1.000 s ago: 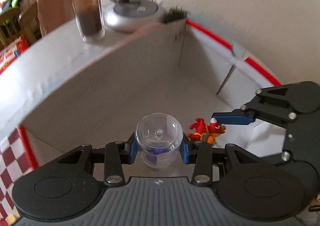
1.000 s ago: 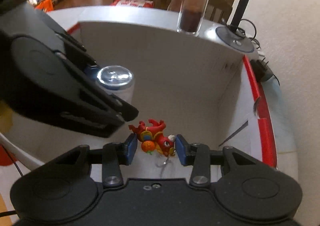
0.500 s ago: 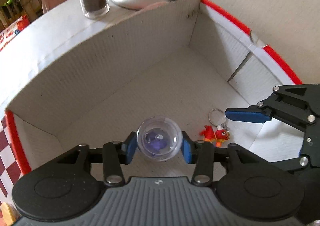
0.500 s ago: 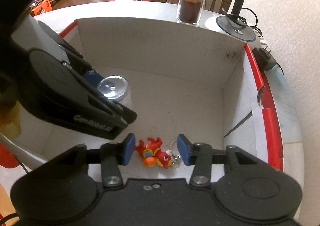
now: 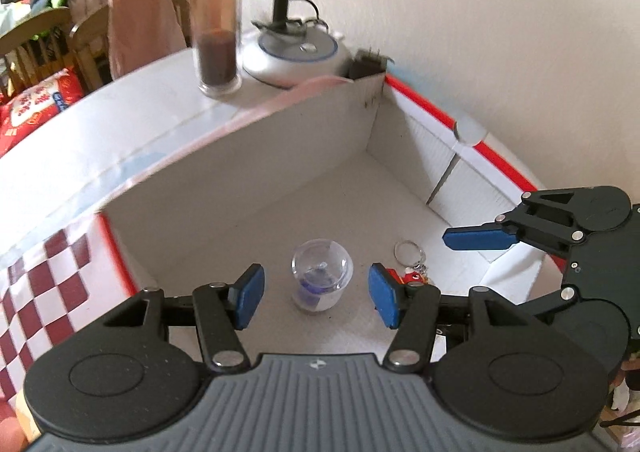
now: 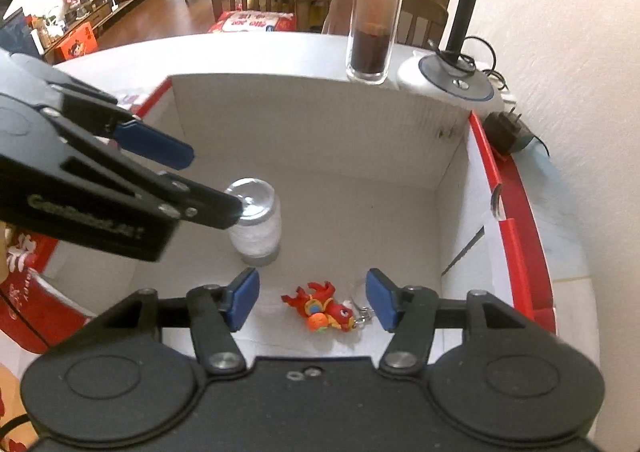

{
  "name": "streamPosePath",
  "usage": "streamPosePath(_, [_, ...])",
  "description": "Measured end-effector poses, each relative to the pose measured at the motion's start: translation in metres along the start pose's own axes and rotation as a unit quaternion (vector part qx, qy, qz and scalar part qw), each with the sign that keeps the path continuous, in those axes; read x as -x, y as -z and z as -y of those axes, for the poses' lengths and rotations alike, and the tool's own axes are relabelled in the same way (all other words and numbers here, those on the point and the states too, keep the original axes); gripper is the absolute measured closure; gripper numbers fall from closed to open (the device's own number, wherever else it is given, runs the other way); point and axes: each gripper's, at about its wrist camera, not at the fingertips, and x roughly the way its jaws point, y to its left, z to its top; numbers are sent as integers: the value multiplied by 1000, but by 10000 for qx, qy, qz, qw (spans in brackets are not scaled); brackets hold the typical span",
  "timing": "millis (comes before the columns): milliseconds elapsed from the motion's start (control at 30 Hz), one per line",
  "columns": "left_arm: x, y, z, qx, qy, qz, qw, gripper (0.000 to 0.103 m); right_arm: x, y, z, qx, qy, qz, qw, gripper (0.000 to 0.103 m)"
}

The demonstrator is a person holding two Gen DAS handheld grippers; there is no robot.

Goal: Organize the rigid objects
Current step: 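Lower and release the jar into the red box while right gripper releases the dragon there, then withdraw both grippers from the box back over the table items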

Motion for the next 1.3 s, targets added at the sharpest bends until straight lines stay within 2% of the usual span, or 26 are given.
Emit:
streamPosePath(300, [63, 31, -8, -85, 7, 575, 9983, 46, 41, 2, -34, -130, 42, 370, 9992, 30])
streamPosePath(567, [126, 77, -30, -107, -16, 1017, 9948, 46, 76, 9, -79, -415, -78, 722, 9965, 24])
streamPosePath(800, [172, 124, -63, -14, -133, 1254, 9920, 44, 88, 16, -118, -624, -325, 968, 9928, 20])
streamPosePath(867, [184, 137, -75, 65, -194, 1323, 9910, 40, 90, 17, -129, -659, -382, 1032, 9917, 18])
streamPosePath(1133, [222, 191, -130, 524, -440, 1554, 9855, 40, 88, 22, -173, -712, -608, 1146, 9890, 14])
streamPosePath(1300, [236, 226, -157, 721, -628, 1645, 9817, 31, 84, 25, -202, -630, -785, 1179, 9879, 9])
